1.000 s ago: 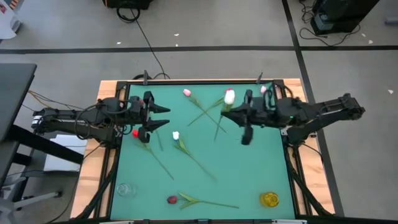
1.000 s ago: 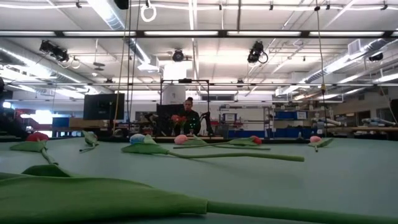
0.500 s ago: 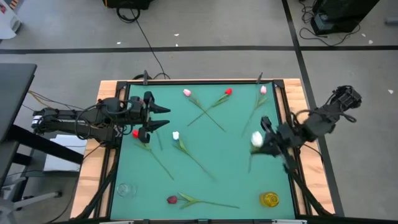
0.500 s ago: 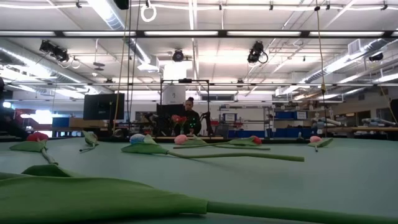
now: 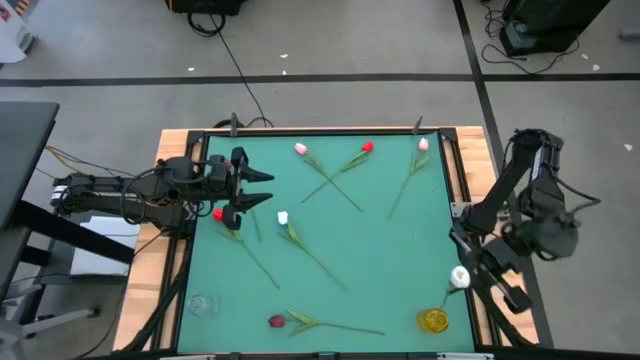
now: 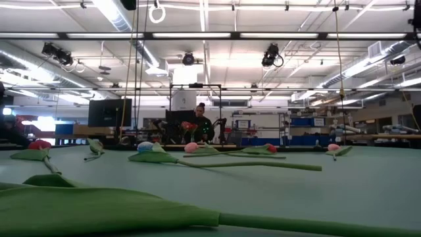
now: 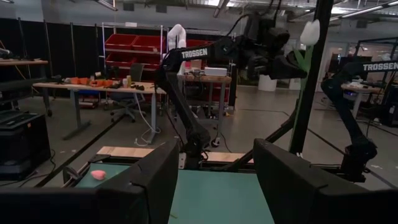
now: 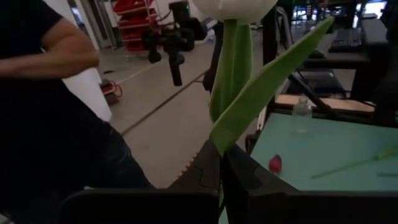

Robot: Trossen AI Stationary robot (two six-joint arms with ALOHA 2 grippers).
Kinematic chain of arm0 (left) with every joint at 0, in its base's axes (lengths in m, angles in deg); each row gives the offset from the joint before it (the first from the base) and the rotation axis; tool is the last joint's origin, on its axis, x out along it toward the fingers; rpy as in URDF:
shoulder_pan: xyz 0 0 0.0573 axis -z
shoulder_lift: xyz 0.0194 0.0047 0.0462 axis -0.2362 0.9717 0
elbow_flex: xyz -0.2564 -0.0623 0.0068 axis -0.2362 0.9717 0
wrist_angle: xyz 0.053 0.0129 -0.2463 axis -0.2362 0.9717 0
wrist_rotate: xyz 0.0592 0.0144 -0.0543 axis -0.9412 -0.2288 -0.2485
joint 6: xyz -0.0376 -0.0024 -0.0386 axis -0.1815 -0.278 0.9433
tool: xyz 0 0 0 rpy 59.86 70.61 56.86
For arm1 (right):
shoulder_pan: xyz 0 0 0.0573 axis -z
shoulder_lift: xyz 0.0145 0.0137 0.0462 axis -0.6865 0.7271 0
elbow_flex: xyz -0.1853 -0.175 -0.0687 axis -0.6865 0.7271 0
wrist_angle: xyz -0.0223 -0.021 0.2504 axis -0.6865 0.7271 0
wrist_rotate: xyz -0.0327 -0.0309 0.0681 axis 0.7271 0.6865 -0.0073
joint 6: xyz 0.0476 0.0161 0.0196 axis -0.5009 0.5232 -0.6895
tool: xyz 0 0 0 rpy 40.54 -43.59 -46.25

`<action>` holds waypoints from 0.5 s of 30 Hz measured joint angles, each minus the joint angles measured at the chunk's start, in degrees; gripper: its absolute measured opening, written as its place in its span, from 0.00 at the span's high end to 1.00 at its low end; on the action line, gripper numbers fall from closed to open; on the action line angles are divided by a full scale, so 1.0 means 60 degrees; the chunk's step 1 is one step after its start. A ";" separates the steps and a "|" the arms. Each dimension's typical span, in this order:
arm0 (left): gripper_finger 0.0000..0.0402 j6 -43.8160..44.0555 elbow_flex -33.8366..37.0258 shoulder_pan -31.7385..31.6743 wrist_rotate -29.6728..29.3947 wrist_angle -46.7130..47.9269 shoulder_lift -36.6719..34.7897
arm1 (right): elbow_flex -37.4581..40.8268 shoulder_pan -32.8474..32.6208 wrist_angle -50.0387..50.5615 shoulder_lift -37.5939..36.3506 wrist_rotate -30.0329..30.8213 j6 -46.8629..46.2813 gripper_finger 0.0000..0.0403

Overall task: Sort flowers into vase by color
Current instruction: Put the right white tulip into the yellow flower vase

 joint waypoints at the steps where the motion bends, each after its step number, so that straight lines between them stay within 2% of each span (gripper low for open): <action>1: 0.47 -0.0001 0.0000 -0.0001 0.0000 0.0000 0.0000 | 0.0108 -0.0312 -0.0002 0.0007 0.0469 -0.0118 0.98; 4: 0.47 0.0001 0.0000 -0.0003 0.0000 -0.0001 0.0000 | 0.0457 -0.1163 -0.0193 0.0007 0.1891 -0.0427 0.98; 7: 0.47 0.0001 0.0004 -0.0003 0.0000 0.0000 0.0000 | 0.0803 -0.1789 -0.0682 0.0037 0.2832 -0.0595 0.98; 15: 0.47 0.0001 0.0004 0.0000 0.0000 -0.0003 0.0000 | 0.1407 -0.2436 -0.1150 0.0330 0.3827 -0.1203 0.98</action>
